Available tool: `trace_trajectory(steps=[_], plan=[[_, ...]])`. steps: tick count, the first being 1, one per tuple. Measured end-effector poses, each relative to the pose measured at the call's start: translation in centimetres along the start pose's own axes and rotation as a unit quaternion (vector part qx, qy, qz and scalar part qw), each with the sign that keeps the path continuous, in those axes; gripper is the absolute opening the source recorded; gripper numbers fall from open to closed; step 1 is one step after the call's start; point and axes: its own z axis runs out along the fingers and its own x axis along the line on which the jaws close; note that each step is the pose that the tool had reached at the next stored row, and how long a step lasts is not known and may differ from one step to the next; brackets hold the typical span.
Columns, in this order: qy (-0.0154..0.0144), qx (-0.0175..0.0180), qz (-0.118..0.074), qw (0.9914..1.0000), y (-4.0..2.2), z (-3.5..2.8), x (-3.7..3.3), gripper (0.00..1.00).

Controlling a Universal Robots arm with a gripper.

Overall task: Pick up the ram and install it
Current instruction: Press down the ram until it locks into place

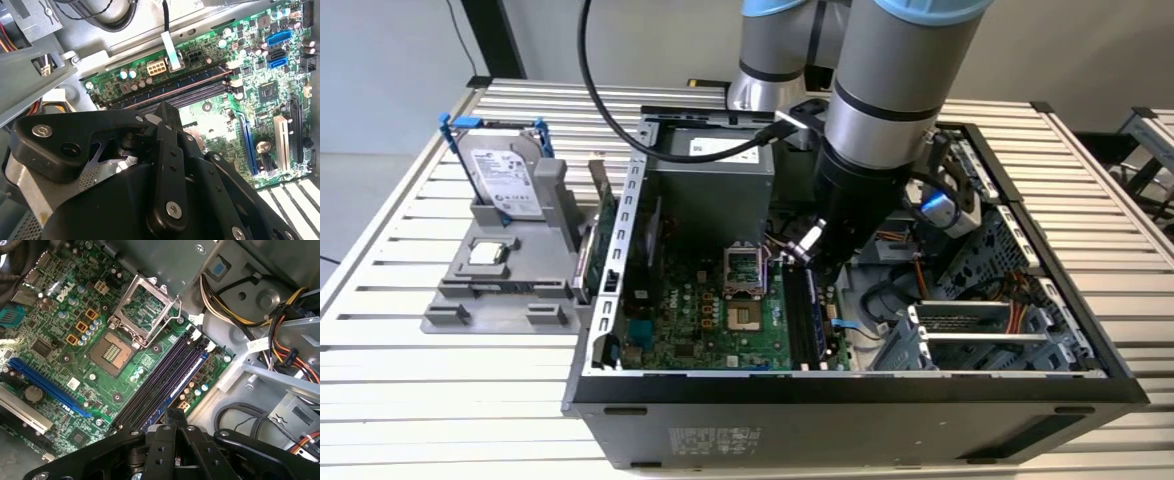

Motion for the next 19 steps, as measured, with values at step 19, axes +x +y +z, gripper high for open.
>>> trace_trajectory(steps=[19], plan=[[-0.0093, -0.0120, -0.083, 0.99647, 0.02, 0.38, 0.01, 0.00]])
